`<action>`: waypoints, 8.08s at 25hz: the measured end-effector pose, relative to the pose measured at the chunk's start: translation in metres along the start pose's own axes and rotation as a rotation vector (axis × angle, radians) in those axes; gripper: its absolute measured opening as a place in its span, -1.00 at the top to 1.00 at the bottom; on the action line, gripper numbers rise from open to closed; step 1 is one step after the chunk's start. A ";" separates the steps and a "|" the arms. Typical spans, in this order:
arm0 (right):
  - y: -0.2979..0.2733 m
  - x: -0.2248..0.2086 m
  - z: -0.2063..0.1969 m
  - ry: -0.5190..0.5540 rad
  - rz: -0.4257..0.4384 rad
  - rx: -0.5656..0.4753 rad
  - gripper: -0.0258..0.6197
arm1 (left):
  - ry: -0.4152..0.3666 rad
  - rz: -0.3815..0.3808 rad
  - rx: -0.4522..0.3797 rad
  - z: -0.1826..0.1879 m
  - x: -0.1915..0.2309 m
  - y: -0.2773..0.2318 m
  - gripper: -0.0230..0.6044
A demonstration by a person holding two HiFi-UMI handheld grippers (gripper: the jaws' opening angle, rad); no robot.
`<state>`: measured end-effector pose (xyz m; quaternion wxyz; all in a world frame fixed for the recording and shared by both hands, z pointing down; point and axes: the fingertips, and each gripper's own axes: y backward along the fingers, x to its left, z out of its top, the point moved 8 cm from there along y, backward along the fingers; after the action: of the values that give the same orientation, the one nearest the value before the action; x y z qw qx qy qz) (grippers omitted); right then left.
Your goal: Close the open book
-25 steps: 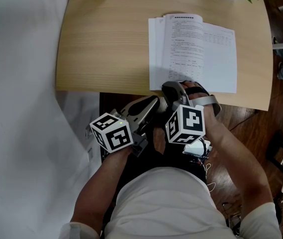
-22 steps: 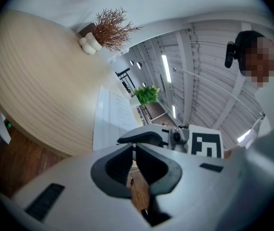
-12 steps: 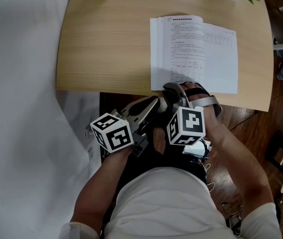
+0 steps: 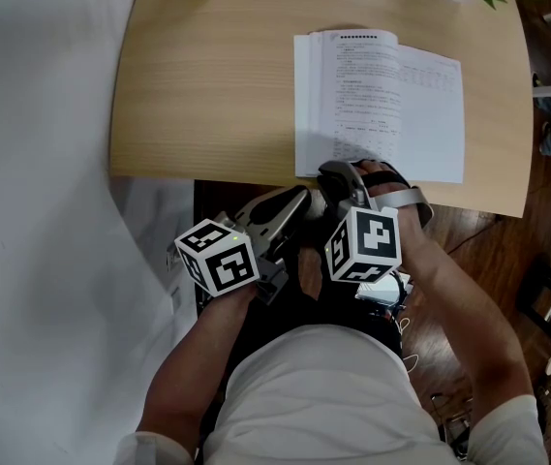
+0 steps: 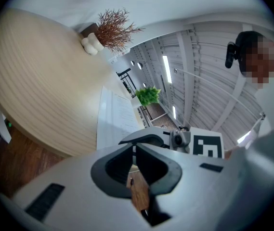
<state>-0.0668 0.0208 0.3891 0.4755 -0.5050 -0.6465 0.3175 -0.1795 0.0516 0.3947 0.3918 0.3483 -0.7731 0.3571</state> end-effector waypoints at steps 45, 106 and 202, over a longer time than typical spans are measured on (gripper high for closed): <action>0.008 -0.010 -0.003 -0.187 0.067 -0.086 0.92 | 0.010 -0.010 0.023 -0.001 0.001 -0.006 0.93; 0.047 -0.004 -0.013 -0.259 -0.160 -0.270 0.85 | 0.347 -0.146 0.029 0.032 0.022 -0.053 0.94; 0.096 0.007 -0.248 -1.264 -0.511 -0.210 0.83 | -0.029 -0.079 0.157 -0.012 -0.071 -0.119 0.88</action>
<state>0.1988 0.0383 0.3916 0.0156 -0.0979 -0.9259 0.3645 -0.0457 0.0198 0.3722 0.3658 0.4134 -0.7339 0.3958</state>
